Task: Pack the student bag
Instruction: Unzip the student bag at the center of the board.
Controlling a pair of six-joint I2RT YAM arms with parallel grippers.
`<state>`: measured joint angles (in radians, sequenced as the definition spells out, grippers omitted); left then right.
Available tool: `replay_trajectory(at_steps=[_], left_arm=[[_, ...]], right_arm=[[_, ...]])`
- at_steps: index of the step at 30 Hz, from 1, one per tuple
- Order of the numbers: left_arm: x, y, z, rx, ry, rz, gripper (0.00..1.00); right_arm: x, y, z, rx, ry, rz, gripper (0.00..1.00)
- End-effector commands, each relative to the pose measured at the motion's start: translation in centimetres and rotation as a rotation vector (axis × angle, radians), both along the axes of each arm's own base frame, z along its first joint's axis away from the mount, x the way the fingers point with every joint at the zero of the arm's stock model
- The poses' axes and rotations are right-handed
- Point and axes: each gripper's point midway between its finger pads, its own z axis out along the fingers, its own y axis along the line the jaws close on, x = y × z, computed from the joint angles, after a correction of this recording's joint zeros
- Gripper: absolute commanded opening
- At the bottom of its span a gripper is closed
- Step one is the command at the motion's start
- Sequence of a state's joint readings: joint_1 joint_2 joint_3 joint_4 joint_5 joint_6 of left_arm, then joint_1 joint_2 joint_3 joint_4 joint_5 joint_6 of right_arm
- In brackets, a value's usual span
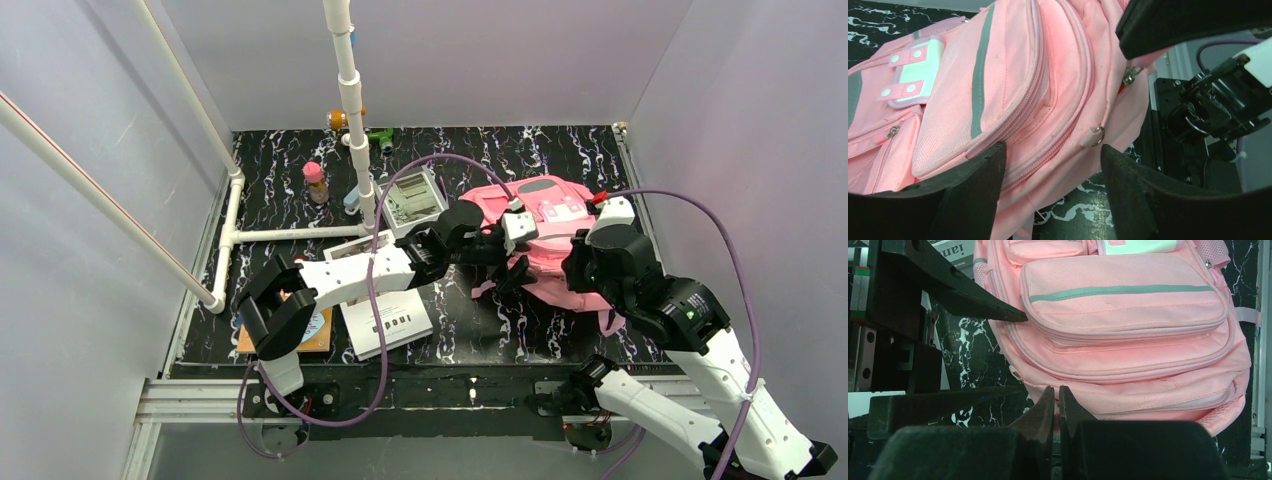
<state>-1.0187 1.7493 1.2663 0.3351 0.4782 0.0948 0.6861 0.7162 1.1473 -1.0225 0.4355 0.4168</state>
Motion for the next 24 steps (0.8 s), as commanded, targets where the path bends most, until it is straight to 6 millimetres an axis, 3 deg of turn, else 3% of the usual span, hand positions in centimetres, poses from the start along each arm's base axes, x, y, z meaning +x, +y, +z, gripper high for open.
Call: replay_trajectory(at_steps=[1,3,6,11,17,24], left_arm=[[1.7,-1.1,2.4,-0.031,-0.066,0.07,0.63],[1.9,-1.3,2.6,-0.035,-0.052,0.08,0.48],[2.3,-1.3,2.2,0.0,-0.028,0.108,0.0],[3.0,-0.1,3.6,0.003,0.061,0.157,0.0],[3.6,3.0,6.9,-0.087,0.269,0.158,0.0],[3.4,6.7,10.5,-0.182,0.395,0.121,0.0]], right_arm=[[1.2,1.3,3.3,0.126,-0.105,-0.006,0.01],[1.2,1.4,3.0,0.127,-0.103,-0.009,0.01],[1.4,1.0,2.9,0.112,-0.104,-0.03,0.01],[1.8,-1.9,3.9,0.052,-0.171,-0.148,0.01],[1.6,-6.1,7.5,0.043,-0.347,-0.313,0.01],[0.7,-10.7,9.1,-0.005,-0.45,-0.516,0.01]])
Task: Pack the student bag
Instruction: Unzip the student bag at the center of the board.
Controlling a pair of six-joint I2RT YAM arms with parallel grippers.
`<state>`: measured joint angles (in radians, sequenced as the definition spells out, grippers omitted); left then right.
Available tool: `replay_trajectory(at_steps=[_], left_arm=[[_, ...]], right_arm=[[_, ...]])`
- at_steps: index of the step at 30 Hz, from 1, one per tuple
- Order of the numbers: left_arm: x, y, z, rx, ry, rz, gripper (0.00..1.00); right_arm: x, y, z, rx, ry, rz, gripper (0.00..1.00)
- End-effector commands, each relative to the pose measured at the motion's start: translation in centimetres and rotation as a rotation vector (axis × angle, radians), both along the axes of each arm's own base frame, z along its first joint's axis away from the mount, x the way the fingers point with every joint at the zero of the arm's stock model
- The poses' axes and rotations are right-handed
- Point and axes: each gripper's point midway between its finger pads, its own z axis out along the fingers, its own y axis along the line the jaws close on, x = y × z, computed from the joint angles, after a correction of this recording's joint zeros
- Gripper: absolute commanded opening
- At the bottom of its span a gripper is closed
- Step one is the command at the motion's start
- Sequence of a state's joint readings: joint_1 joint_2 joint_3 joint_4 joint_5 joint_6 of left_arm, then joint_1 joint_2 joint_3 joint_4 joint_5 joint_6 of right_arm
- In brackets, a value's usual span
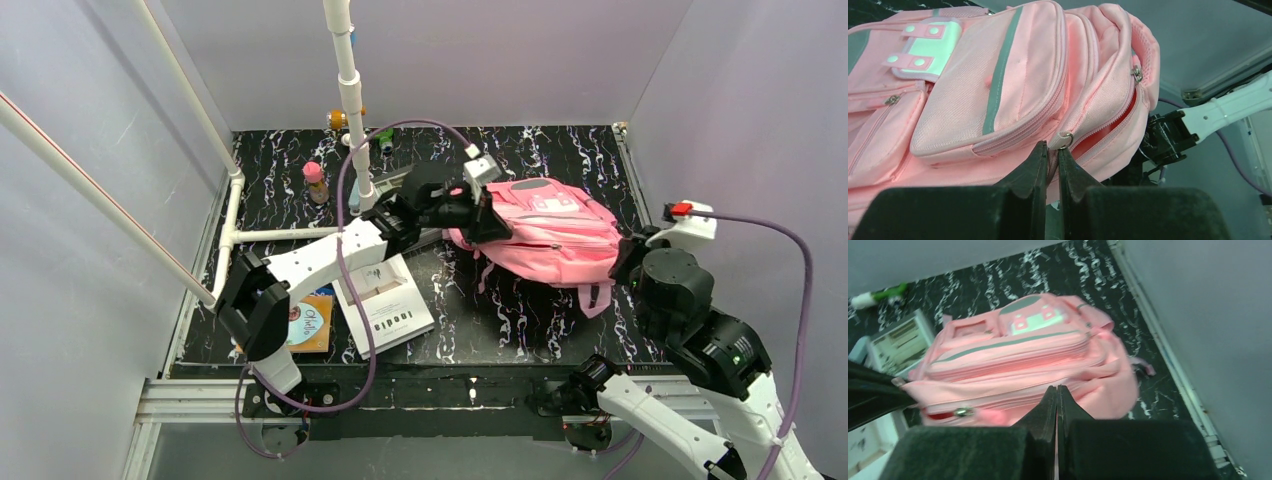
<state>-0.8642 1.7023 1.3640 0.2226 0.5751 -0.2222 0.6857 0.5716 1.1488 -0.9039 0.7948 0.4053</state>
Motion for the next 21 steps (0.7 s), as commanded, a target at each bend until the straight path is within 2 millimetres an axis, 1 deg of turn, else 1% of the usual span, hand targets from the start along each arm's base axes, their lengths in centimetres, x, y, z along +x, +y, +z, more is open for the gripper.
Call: replay_trajectory(at_steps=[1,2,3,4,6,7,9,10,11,13,15,17,19,21], left_arm=[[-0.9,3.8,6.0,-0.136,0.089,-0.002,0.0],[-1.1,4.2,6.4,-0.153,0.102,-0.004,0.0],[-1.2,4.4,6.9,-0.167,0.109,-0.007,0.0],[-1.3,4.4,7.3,-0.175,0.117,-0.01,0.0],[-1.4,4.3,7.5,-0.182,0.147,-0.01,0.0],[-1.4,4.2,7.6,-0.185,0.152,-0.012,0.0],[-1.4,4.1,7.5,-0.184,0.159,-0.012,0.0],[-1.4,4.2,7.4,-0.183,0.159,-0.01,0.0],[-1.4,4.2,7.3,-0.182,0.161,-0.011,0.0],[-1.4,4.1,7.1,-0.18,0.166,-0.017,0.0],[-1.5,4.0,7.0,-0.183,0.173,-0.023,0.0],[-1.6,3.9,7.0,-0.186,0.177,-0.029,0.0],[-1.6,4.0,7.1,-0.188,0.169,-0.032,0.0],[-1.6,4.1,7.2,-0.19,0.16,-0.032,0.0]], right_arm=[[-0.5,-4.7,3.6,-0.018,-0.135,-0.241,0.01],[-0.5,-5.0,3.9,-0.022,-0.14,-0.253,0.01],[-0.4,-4.5,3.9,-0.021,-0.132,-0.224,0.01],[-0.2,-3.4,3.9,-0.019,-0.119,-0.16,0.01],[0.2,1.0,3.9,0.023,-0.089,0.077,0.01],[-0.1,3.6,4.1,0.062,-0.058,0.215,0.04],[-1.5,8.5,4.3,0.126,0.01,0.475,0.28],[-2.2,10.2,4.0,0.143,0.048,0.569,0.35],[-2.5,11.1,3.3,0.141,0.092,0.611,0.36],[-2.5,11.7,1.4,0.117,0.152,0.64,0.42],[-2.2,12.0,0.0,0.081,0.192,0.647,0.43],[-1.8,12.4,-0.6,0.06,0.206,0.664,0.43],[-1.5,12.1,-1.4,0.02,0.231,0.654,0.43],[-1.4,11.3,-2.5,-0.03,0.275,0.625,0.43]])
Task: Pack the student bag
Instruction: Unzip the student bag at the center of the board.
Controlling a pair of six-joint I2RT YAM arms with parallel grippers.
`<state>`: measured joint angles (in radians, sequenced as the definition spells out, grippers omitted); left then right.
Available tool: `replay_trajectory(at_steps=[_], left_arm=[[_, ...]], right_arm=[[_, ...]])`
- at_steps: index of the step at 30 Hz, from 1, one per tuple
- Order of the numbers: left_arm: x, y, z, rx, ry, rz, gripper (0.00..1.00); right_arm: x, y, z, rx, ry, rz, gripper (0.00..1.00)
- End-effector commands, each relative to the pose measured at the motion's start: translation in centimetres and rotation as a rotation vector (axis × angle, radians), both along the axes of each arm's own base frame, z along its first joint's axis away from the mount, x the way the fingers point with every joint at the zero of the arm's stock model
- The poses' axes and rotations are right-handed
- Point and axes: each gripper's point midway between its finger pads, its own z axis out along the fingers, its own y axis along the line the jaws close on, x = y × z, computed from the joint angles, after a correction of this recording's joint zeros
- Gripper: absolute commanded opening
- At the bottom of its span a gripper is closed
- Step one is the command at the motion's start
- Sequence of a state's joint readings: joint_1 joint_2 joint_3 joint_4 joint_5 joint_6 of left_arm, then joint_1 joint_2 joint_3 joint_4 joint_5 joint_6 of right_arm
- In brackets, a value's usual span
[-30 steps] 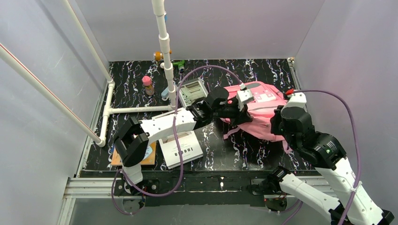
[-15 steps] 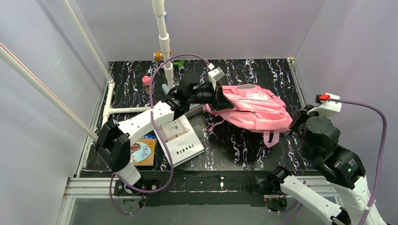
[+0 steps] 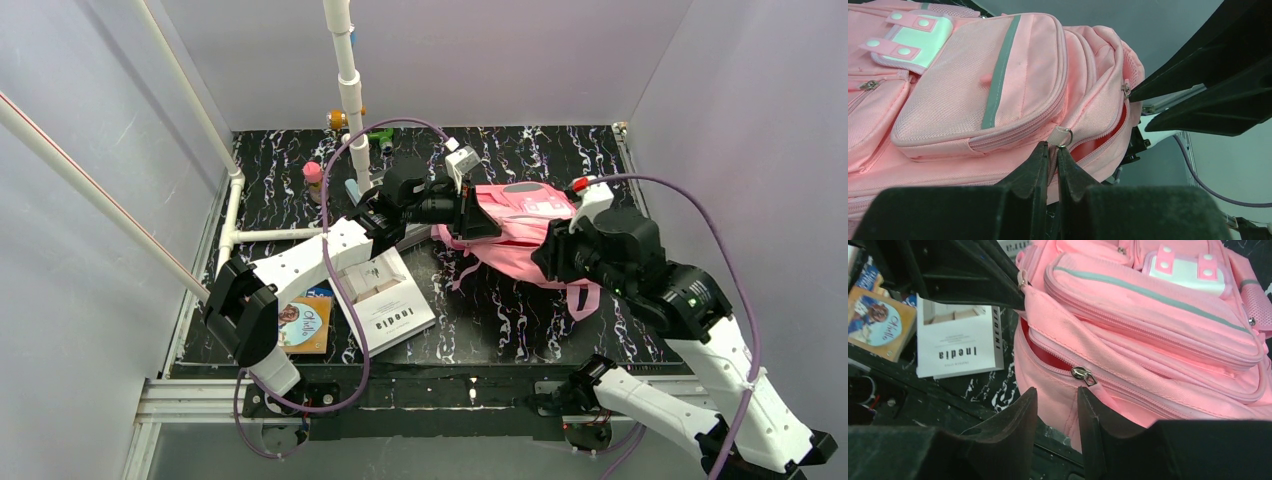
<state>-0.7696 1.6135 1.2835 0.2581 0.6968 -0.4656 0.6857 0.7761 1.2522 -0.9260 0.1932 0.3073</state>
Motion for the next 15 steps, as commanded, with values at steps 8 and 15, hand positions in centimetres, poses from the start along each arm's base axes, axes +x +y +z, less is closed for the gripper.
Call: replay_trajectory(at_steps=[8,15], left_arm=[[-1.5,0.3,4.9,-0.116,-0.06,-0.06,0.0],[-1.7,0.4,5.3,-0.123,-0.067,-0.069,0.0]], right_arm=[[0.1,-1.7,0.0,-0.165,-0.029,0.034,0.49],[0.6,-1.0,0.7,-0.209,-0.067,0.106,0.49]])
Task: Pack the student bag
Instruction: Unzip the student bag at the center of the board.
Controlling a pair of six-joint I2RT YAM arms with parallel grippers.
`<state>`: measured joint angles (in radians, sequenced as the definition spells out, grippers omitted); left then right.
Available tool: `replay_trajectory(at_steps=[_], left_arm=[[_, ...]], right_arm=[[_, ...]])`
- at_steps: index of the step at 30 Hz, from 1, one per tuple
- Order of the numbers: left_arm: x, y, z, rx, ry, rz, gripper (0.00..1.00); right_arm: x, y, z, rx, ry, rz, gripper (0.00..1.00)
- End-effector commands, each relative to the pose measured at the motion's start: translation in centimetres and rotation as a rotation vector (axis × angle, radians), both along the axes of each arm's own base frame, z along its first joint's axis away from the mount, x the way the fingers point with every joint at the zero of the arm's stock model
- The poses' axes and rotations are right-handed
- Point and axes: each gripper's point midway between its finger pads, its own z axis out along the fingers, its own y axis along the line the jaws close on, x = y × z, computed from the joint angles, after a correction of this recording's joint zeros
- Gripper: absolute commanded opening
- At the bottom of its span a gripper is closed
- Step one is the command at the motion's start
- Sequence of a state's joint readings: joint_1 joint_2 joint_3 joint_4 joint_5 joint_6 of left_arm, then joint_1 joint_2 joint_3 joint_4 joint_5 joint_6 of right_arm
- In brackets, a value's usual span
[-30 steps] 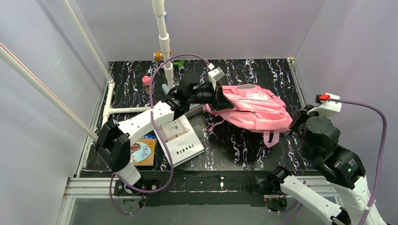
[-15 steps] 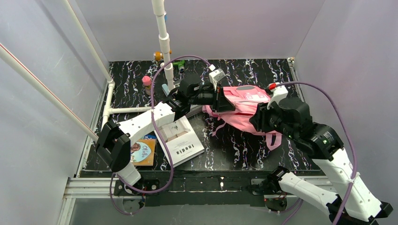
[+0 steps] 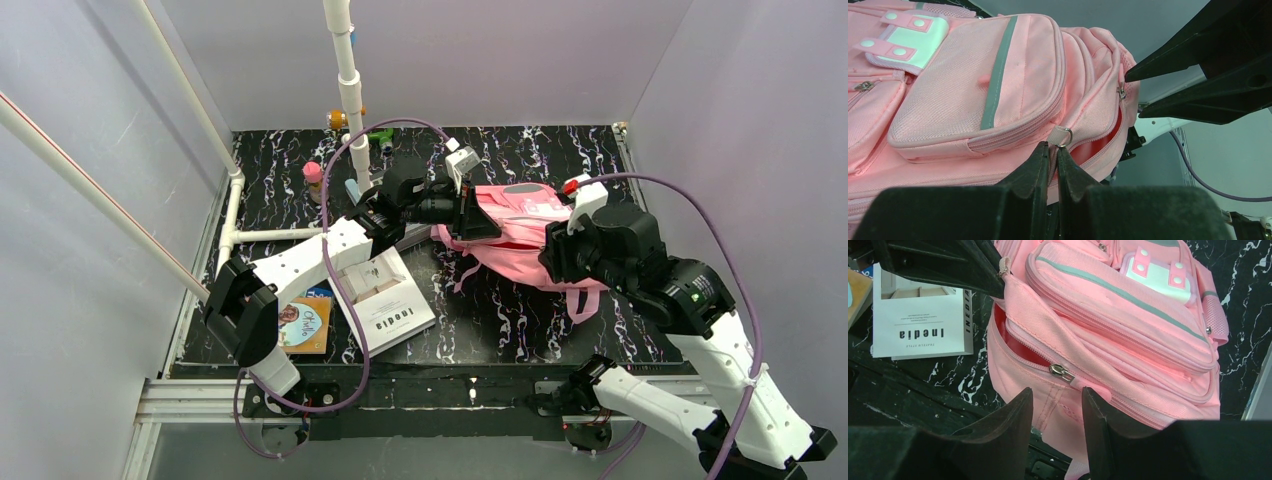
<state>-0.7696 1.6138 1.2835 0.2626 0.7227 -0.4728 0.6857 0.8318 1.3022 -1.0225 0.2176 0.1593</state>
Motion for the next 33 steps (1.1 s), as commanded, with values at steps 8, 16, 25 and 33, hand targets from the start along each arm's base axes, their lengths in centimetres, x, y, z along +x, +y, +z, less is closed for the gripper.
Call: replay_trajectory(at_steps=[8,16,25,33], left_arm=[[-1.2,0.2,4.9,-0.115,-0.061,-0.049,0.0],[-1.1,0.1,4.9,-0.116,-0.056,-0.05,0.0],[-1.2,0.1,5.3,-0.125,-0.056,-0.052,0.0],[-1.3,0.1,5.4,-0.128,-0.052,-0.054,0.0]], right_arm=[[1.1,-0.4,0.7,-0.148,-0.076,0.096,0.48],[0.2,1.1,3.8,-0.036,-0.14,0.171,0.52],[0.9,-0.2,0.1,-0.141,-0.069,0.112,0.53],[1.0,-1.1,-1.8,-0.198,-0.033,0.08,0.45]])
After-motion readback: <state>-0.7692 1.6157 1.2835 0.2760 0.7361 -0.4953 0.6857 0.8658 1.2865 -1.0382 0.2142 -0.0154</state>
